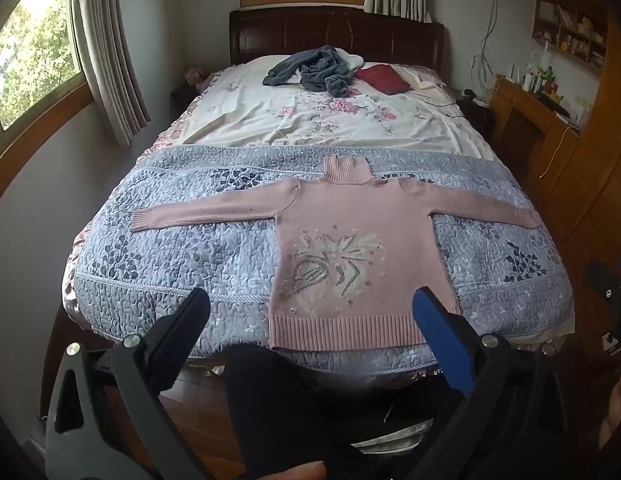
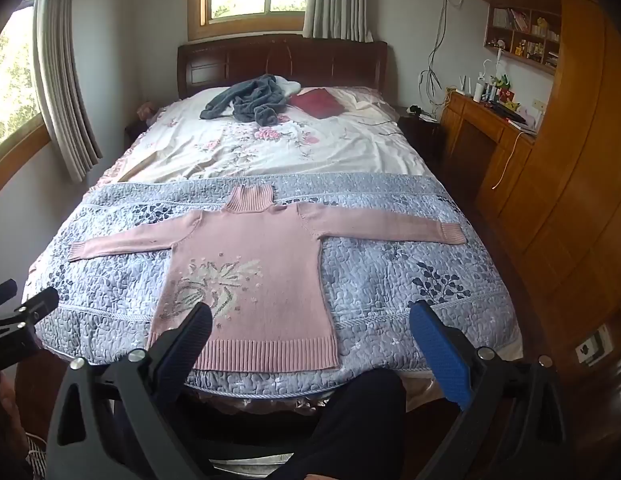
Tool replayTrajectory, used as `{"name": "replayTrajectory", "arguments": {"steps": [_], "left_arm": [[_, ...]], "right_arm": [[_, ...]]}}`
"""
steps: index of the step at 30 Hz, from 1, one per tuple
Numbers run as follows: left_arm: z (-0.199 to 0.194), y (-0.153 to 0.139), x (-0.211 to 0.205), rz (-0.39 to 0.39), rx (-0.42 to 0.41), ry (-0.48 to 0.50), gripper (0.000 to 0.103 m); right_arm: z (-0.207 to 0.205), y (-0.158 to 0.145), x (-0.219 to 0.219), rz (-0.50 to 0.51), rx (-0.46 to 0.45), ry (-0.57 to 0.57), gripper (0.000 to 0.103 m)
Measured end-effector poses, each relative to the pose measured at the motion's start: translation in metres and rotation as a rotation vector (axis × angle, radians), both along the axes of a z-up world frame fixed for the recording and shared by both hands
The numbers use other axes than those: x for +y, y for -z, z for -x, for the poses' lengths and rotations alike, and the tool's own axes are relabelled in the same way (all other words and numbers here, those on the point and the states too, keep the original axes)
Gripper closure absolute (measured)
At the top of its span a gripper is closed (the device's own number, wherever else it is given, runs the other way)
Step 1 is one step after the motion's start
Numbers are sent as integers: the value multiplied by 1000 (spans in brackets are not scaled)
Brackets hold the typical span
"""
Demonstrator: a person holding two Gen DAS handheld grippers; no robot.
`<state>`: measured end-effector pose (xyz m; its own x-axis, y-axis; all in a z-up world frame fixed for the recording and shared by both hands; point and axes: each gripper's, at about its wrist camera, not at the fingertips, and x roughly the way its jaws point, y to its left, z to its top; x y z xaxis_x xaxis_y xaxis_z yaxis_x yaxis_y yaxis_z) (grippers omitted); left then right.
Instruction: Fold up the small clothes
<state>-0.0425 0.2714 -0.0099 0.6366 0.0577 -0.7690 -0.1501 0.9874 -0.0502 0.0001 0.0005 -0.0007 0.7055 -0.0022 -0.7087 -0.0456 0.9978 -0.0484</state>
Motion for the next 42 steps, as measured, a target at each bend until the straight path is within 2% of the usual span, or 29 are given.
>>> {"name": "replayTrajectory", "arguments": {"steps": [8, 33, 42], "left_arm": [[-2, 2, -2, -10, 1, -3, 3], [-4, 4, -2, -12, 2, -4, 3], [-1, 5, -2, -13, -5, -20, 3]], "right_arm": [[-5, -3, -6, -3, 18, 0, 4], [-5, 13, -8, -9, 25, 10, 4], [-8, 13, 2, -7, 31, -8, 4]]}}
